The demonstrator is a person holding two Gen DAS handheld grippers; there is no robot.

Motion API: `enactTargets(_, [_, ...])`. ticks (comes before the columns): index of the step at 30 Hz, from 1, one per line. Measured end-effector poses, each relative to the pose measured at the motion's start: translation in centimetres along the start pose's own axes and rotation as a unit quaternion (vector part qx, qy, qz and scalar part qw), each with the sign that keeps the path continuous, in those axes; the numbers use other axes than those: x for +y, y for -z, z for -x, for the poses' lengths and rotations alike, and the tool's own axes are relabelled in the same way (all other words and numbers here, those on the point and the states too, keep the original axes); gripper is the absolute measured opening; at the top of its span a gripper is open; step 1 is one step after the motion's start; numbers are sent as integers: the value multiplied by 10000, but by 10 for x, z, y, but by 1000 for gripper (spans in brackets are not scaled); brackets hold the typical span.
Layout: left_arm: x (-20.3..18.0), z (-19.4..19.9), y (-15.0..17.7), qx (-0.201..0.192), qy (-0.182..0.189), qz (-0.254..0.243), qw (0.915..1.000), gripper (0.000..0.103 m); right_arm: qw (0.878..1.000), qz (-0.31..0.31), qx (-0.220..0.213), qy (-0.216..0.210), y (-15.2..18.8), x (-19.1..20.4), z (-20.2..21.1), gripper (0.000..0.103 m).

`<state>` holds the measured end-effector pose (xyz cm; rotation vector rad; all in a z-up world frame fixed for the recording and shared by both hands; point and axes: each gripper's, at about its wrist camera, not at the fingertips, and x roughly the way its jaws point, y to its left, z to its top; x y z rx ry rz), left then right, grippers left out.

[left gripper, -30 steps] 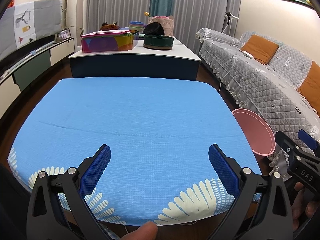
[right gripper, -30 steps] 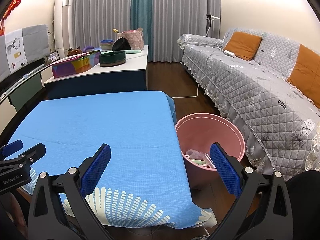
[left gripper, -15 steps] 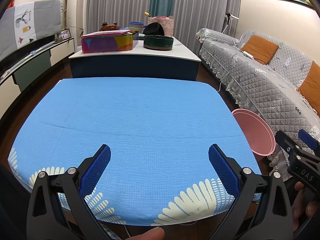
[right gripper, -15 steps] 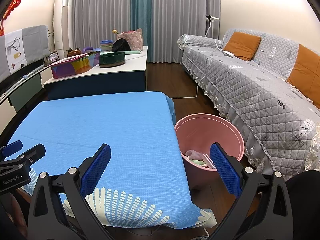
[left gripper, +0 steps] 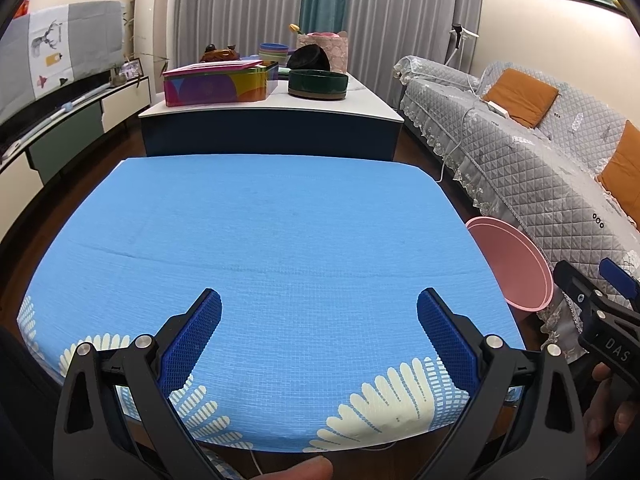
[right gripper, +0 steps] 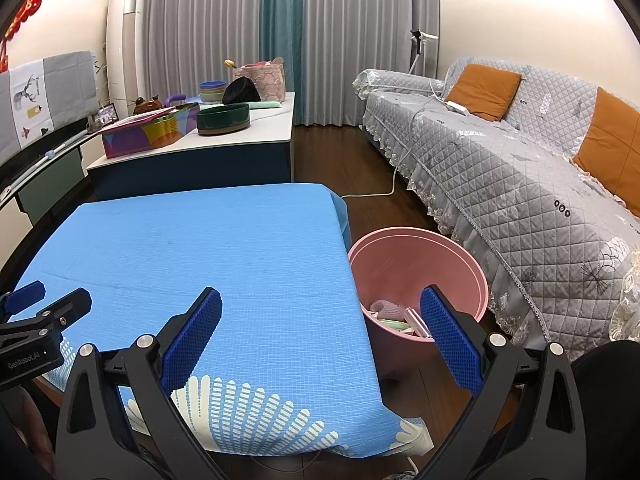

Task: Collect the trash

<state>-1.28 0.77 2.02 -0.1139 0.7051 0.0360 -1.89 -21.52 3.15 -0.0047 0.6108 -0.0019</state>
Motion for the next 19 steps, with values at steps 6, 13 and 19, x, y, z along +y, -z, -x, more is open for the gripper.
enactTargets(6, [-1,0,0,-14,15,-40,10000,95,10000,-1,1,0,0,0,0,98])
enactTargets(13, [1,0,0,-20,40,-41,10000,95,10000,-5,3,0,0,0,0,98])
enactTargets(19, [1,1,-1,-8,19,-62,10000,95,10000,0,-1,1,0,0,0,98])
